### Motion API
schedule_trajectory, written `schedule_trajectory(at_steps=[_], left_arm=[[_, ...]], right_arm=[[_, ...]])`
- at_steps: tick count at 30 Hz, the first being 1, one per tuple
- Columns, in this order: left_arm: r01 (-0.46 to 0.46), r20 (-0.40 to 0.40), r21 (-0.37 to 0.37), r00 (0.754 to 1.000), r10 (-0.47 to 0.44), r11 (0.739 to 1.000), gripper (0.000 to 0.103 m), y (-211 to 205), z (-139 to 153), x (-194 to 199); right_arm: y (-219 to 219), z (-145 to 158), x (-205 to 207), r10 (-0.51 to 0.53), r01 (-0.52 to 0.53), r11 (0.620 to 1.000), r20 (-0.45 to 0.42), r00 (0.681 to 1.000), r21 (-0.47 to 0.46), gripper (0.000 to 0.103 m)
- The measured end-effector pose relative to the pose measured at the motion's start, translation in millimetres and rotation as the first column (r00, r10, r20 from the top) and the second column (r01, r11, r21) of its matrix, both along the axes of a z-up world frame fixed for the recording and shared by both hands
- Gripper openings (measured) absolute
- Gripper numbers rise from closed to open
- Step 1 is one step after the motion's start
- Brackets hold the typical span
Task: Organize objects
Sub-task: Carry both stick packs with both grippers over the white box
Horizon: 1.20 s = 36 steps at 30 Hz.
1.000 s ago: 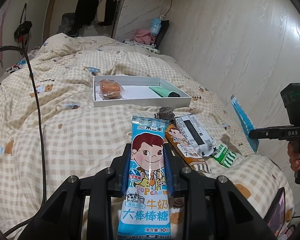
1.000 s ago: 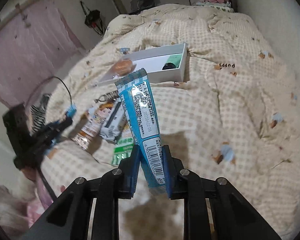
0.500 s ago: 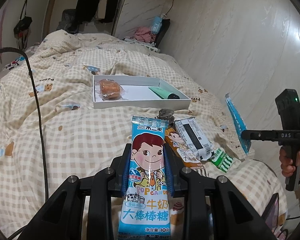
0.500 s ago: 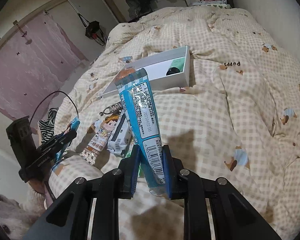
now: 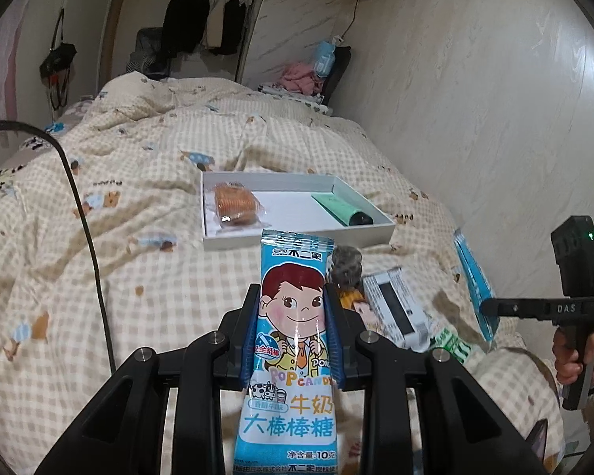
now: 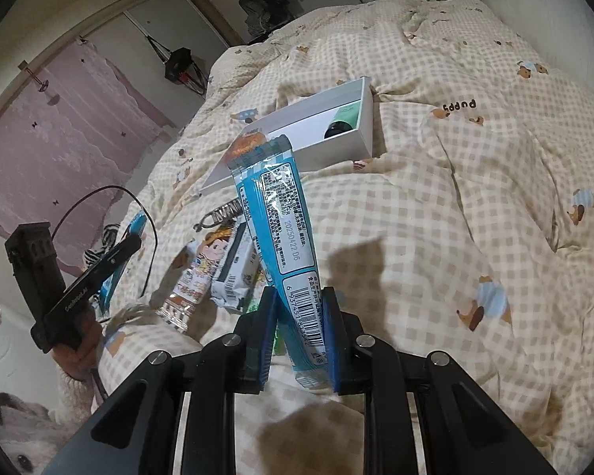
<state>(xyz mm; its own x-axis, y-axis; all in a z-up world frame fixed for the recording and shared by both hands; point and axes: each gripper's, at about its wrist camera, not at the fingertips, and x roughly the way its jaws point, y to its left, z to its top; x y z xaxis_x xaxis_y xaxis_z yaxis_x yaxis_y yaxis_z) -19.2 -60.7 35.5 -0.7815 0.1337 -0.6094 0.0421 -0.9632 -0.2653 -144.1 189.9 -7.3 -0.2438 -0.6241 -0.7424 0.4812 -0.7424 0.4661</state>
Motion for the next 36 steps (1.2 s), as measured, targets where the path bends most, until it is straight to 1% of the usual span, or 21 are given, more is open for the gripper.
schedule_trajectory(at_steps=[2, 4, 6, 7, 8, 12, 15, 18, 20, 22, 25, 27, 29, 30, 31, 32, 33, 34, 36], left_arm=[[-0.008, -0.007, 0.007, 1.0, 0.008, 1.0, 0.032, -3.3, 2.9, -3.2], [-0.013, -0.005, 0.013, 1.0, 0.013, 1.0, 0.032, -5.9, 5.4, -9.9], [-0.028, 0.003, -0.001, 1.0, 0.028, 1.0, 0.032, -5.6, 7.6, -18.7], [-0.009, 0.001, -0.007, 1.0, 0.009, 1.0, 0.032, -3.8, 9.1, -25.4], [0.011, 0.003, -0.016, 1.0, -0.011, 1.0, 0.032, -1.9, 10.3, -33.1], [0.021, 0.023, -0.087, 1.0, -0.019, 0.996, 0.032, 7.3, 16.5, -75.8], [-0.007, 0.03, -0.097, 0.999, 0.01, 0.995, 0.032, 6.6, 21.1, -97.5], [-0.043, 0.031, -0.074, 0.998, 0.045, 0.996, 0.032, -0.7, 26.8, -114.4], [-0.06, 0.028, -0.088, 0.998, 0.063, 0.994, 0.032, -2.7, 31.0, -122.6], [-0.071, 0.014, -0.119, 0.997, 0.073, 0.99, 0.032, -4.0, 35.0, -130.3], [-0.074, 0.0, -0.142, 0.997, 0.075, 0.987, 0.032, -6.7, 38.7, -140.5], [-0.068, -0.002, -0.13, 0.998, 0.069, 0.989, 0.032, -9.6, 38.4, -150.5], [-0.082, -0.004, -0.121, 0.997, 0.082, 0.989, 0.032, -12.2, 35.4, -161.6], [-0.09, -0.001, -0.096, 0.996, 0.091, 0.991, 0.032, -14.0, 32.2, -167.6], [-0.086, 0.003, -0.046, 0.996, 0.086, 0.995, 0.032, -17.0, 28.0, -173.0], [-0.085, 0.02, 0.011, 0.996, 0.085, 0.996, 0.032, -19.7, 22.4, -179.0], [-0.096, 0.049, 0.05, 0.994, 0.093, 0.994, 0.032, -22.3, 16.3, -186.1], [-0.107, 0.071, 0.075, 0.992, 0.102, 0.991, 0.032, -24.4, 11.3, -192.6], [-0.131, 0.084, 0.095, 0.989, 0.124, 0.987, 0.032, -27.7, 5.7, -201.4]], right_arm=[[-0.5, 1.6, -2.2, 0.0, -0.001, 1.0, -0.003, 1.0, -0.014, 0.023], [-1.5, 1.6, -6.8, -0.003, 0.003, 0.999, 0.012, 1.0, -0.046, 0.023], [-4.8, 1.3, -11.0, 0.003, -0.003, 0.998, 0.01, 1.0, -0.056, 0.023], [-8.2, 1.2, -13.6, 0.012, -0.012, 0.998, 0.002, 1.0, -0.054, 0.023], [-10.6, 1.1, -15.9, 0.013, -0.013, 0.999, -0.006, 1.0, -0.05, 0.023], [-21.1, 1.7, -33.1, 0.014, -0.014, 0.996, -0.004, 1.0, -0.09, 0.023], [-29.9, 5.3, -48.2, 0.015, -0.018, 0.993, -0.026, 1.0, -0.117, 0.023], [-36.3, 6.5, -67.1, 0.003, -0.006, 0.986, -0.02, 1.0, -0.167, 0.023], [-40.3, 11.1, -74.2, 0.003, -0.009, 0.984, -0.032, 0.999, -0.178, 0.023], [-43.6, 16.4, -82.4, -0.004, -0.007, 0.983, -0.059, 0.998, -0.184, 0.023], [-47.2, 22.5, -94.5, -0.013, -0.004, 0.976, -0.078, 0.997, -0.22, 0.023], [-52.3, 24.1, -101.5, -0.019, -0.003, 0.976, -0.101, 0.995, -0.216, 0.023], [-58.6, 24.7, -109.4, -0.033, 0.003, 0.978, -0.138, 0.99, -0.207, 0.023], [-61.4, 24.0, -114.1, -0.049, 0.014, 0.976, -0.157, 0.986, -0.216, 0.023], [-61.5, 25.3, -115.5, -0.065, 0.024, 0.974, -0.173, 0.983, -0.226, 0.023], [-62.1, 26.0, -117.1, -0.099, 0.048, 0.97, -0.208, 0.973, -0.238, 0.023], [-63.0, 27.1, -118.3, -0.118, 0.06, 0.968, -0.234, 0.965, -0.243, 0.023], [-65.9, 26.6, -120.2, -0.132, 0.065, 0.967, -0.267, 0.955, -0.245, 0.023], [-70.5, 23.7, -125.5, -0.142, 0.071, 0.967, -0.283, 0.948, -0.246, 0.023]])
